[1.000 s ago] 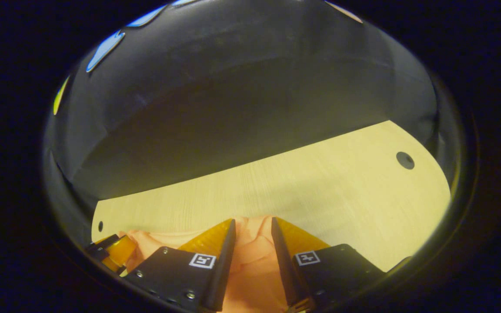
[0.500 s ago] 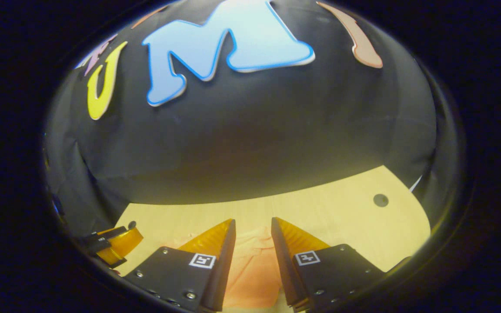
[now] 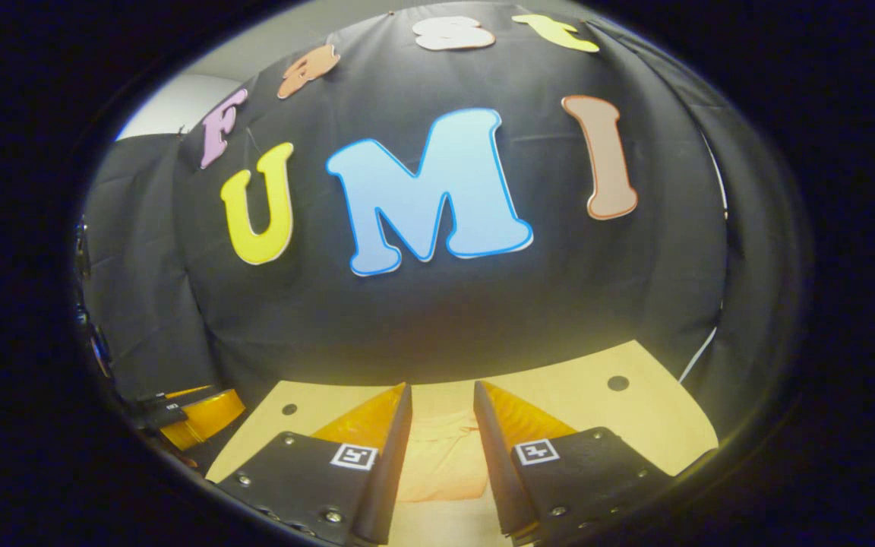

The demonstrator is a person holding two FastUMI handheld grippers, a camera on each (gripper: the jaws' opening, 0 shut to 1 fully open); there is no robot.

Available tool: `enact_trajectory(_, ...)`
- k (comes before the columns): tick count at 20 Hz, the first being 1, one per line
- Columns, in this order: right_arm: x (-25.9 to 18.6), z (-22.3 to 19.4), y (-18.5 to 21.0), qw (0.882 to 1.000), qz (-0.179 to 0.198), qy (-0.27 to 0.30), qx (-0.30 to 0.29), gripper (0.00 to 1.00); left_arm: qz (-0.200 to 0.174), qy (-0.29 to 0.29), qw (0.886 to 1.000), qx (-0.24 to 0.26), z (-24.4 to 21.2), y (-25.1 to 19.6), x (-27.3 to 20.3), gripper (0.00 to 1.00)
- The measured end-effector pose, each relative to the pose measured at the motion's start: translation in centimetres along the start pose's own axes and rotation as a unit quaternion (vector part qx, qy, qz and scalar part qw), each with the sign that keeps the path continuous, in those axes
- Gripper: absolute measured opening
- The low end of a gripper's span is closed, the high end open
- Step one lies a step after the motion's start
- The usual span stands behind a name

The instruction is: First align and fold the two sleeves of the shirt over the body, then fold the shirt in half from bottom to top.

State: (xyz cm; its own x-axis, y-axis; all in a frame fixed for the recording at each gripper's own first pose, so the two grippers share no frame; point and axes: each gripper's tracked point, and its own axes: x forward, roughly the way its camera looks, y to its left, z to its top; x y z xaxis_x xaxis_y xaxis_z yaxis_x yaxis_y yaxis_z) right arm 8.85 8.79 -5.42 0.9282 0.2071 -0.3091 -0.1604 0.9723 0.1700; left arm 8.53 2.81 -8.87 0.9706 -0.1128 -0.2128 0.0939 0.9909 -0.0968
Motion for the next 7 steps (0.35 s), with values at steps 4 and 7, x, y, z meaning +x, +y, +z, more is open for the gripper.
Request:
enact_trajectory(4,-4.8,0.2,1.6,1.000,0.009,-0.014,0.004,0.51,0.005,-0.012,1.000,0.001,1.8,-0.8,-5.3,0.76)
enact_trajectory(7,-7.5,-0.6,2.5,1.000,0.012,-0.020,-0.004,0.51,0.017,-0.023,1.000,-0.004,2.2,-0.2,-8.7,0.72)
